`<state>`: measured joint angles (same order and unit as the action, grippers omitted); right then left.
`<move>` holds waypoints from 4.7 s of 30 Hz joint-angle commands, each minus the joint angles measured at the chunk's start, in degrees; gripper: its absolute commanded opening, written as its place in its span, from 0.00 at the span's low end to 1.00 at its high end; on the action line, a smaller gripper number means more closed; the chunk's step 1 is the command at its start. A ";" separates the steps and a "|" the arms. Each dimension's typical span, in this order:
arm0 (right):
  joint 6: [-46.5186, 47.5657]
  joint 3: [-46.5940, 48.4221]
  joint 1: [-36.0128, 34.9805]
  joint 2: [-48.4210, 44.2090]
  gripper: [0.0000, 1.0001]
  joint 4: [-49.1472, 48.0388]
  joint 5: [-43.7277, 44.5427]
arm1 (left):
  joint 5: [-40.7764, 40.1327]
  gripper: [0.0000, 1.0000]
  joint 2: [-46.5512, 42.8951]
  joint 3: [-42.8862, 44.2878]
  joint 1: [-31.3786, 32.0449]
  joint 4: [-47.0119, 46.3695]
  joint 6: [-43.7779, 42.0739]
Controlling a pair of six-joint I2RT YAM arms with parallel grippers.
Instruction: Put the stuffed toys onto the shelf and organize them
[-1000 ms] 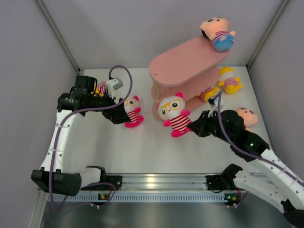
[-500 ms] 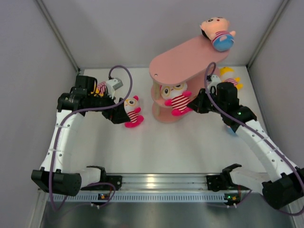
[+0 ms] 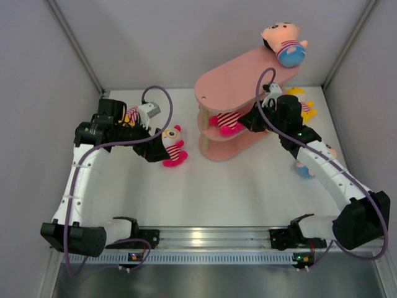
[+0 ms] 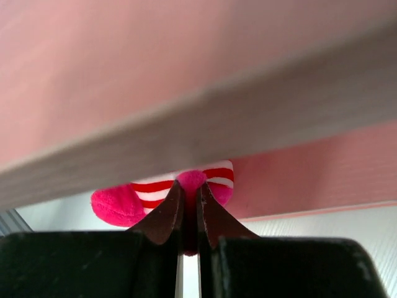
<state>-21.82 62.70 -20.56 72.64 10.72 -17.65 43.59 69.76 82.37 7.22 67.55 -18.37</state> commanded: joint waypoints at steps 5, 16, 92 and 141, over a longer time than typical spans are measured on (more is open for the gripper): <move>-0.24 2.43 3.76 1.37 0.00 -4.92 3.23 | -0.44 0.96 -1.90 -0.71 0.16 -0.31 -0.44; 8.72 6.91 7.55 2.68 0.00 2.98 -9.67 | -2.54 0.95 -0.50 -1.16 0.16 -0.31 -0.70; -3.83 8.05 -42.64 14.10 0.81 -17.31 24.68 | -23.38 0.00 -5.51 -9.60 1.48 -12.00 10.11; 14.43 20.80 6.57 -14.46 0.00 50.21 38.92 | -22.24 0.98 -0.94 -5.38 1.39 -9.63 4.92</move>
<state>-9.69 79.24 -17.15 59.86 68.31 11.57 20.12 69.91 75.31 8.47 57.65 -12.78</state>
